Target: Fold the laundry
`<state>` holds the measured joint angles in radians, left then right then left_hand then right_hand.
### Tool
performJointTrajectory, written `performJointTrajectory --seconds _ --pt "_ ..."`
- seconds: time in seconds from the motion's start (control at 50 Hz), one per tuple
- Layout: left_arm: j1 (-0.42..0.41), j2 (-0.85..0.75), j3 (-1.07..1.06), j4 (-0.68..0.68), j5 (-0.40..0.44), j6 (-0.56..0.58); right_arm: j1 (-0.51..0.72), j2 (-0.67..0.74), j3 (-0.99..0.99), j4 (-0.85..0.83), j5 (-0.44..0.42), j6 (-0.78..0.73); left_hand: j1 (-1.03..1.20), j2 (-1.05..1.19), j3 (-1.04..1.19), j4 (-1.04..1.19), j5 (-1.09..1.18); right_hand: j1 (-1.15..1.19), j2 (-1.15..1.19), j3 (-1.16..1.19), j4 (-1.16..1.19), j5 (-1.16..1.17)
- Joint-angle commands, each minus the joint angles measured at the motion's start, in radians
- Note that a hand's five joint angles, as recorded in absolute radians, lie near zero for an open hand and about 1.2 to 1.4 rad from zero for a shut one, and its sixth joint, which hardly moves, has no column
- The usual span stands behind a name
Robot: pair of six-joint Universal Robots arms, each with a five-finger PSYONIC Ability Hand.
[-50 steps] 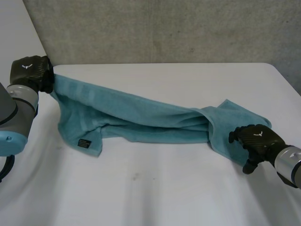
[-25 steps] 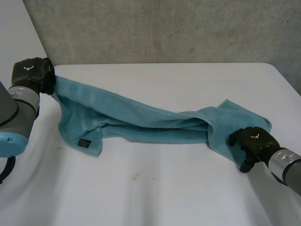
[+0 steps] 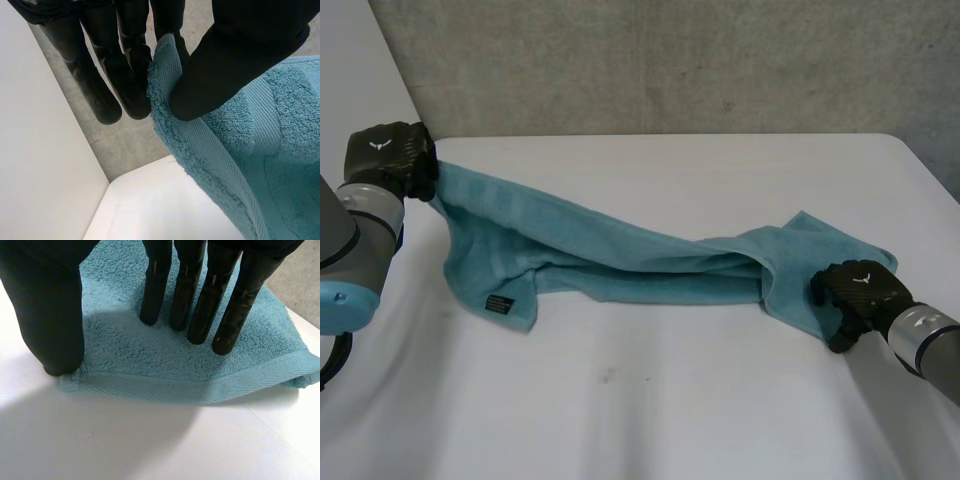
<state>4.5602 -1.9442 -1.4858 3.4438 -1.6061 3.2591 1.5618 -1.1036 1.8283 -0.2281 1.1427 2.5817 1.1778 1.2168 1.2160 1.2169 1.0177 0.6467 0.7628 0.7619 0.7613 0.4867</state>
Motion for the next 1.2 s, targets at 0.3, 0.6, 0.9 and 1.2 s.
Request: performJointTrajectory --seconds 0.3,0.6,0.9,1.2 --pt "-0.001 0.005 -0.001 -0.002 0.000 -0.001 -0.003 0.027 -0.069 0.009 0.000 0.000 0.218 0.180 0.180 0.179 0.204 0.680 0.564 0.565 0.566 0.666" --pt "-0.004 0.008 -0.021 -0.002 0.003 0.002 -0.006 0.027 -0.104 0.013 0.008 0.005 0.218 0.180 0.180 0.179 0.204 0.750 0.633 0.634 0.635 0.735" --pt "-0.006 0.174 -0.105 -0.061 0.011 0.011 -0.170 -0.365 -0.141 0.201 -0.063 0.020 0.218 0.180 0.180 0.179 0.204 0.750 0.633 0.634 0.635 0.735" --pt "0.086 0.538 -0.103 -0.290 0.130 0.010 -0.332 -0.544 -0.550 0.826 -0.132 -0.127 0.218 0.180 0.180 0.179 0.204 0.750 0.633 0.634 0.635 0.735"
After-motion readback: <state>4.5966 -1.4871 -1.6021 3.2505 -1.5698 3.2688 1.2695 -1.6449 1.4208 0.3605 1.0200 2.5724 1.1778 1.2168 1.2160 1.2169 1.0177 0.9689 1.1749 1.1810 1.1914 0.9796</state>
